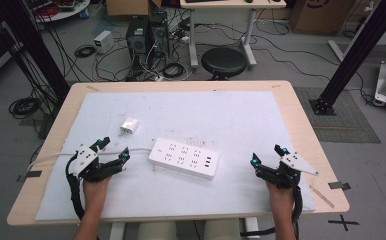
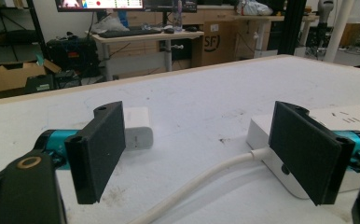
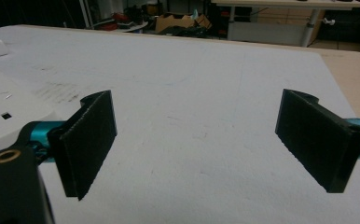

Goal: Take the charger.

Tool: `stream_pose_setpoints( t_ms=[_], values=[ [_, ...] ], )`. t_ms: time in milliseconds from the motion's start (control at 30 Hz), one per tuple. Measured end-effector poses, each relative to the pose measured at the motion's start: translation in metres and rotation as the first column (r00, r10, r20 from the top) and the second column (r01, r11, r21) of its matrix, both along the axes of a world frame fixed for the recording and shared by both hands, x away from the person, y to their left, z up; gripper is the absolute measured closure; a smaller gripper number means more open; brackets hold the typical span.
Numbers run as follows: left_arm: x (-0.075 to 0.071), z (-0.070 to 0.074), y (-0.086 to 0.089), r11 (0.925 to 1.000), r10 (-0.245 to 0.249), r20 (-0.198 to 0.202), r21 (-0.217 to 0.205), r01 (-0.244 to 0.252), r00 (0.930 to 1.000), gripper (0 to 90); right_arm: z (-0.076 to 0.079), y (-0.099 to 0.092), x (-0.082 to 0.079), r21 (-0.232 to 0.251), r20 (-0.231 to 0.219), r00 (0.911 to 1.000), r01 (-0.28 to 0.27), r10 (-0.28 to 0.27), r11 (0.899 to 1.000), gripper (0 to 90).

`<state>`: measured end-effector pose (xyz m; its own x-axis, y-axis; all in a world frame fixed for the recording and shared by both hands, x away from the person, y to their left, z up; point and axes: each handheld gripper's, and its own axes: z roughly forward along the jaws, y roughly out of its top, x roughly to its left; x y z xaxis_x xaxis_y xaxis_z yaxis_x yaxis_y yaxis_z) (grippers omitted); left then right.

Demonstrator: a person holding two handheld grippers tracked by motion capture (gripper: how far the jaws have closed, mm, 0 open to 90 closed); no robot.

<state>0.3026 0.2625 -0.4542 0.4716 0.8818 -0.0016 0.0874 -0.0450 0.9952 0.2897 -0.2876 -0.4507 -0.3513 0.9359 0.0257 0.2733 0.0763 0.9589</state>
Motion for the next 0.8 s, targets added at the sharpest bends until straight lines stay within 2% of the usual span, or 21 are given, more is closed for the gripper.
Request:
stream_pose_setpoints(
  t_ms=[267,400,567,633,733,800],
  values=[
    [0.0,0.0,0.0,0.9999,0.004,0.0,0.012,-0.004,1.0,18.9,0.0,0.0,-0.001,0.007,0.001,1.0,0.0,0.0,1.0,12.7],
    [0.0,0.0,-0.001,0.9999,0.007,-0.005,0.011,-0.007,1.0,18.8,0.0,0.001,-0.001,-0.008,0.008,0.9999,-0.006,0.006,1.0,12.7],
    [0.001,0.001,-0.002,0.9995,0.027,-0.017,0.019,-0.026,0.9995,18.8,0.0,0.001,-0.001,-0.006,0.011,0.9999,-0.009,0.009,1.0,12.7],
    [0.004,0.002,-0.003,0.9983,0.052,-0.042,0.029,-0.051,0.9977,18.8,0.0,0.001,-0.002,-0.008,0.018,0.9998,-0.009,0.009,1.0,12.7],
    [0.006,0.006,-0.004,0.9938,0.09,-0.087,0.073,-0.084,0.9921,18.8,0.0,0.0,-0.001,-0.004,0.01,0.9998,-0.016,0.016,1.0,12.7],
    [0.007,0.012,-0.004,0.9918,0.109,-0.105,0.077,-0.102,0.9885,18.8,0.0,0.0,-0.001,-0.009,0.017,0.9997,-0.016,0.016,1.0,12.7]
  ],
)
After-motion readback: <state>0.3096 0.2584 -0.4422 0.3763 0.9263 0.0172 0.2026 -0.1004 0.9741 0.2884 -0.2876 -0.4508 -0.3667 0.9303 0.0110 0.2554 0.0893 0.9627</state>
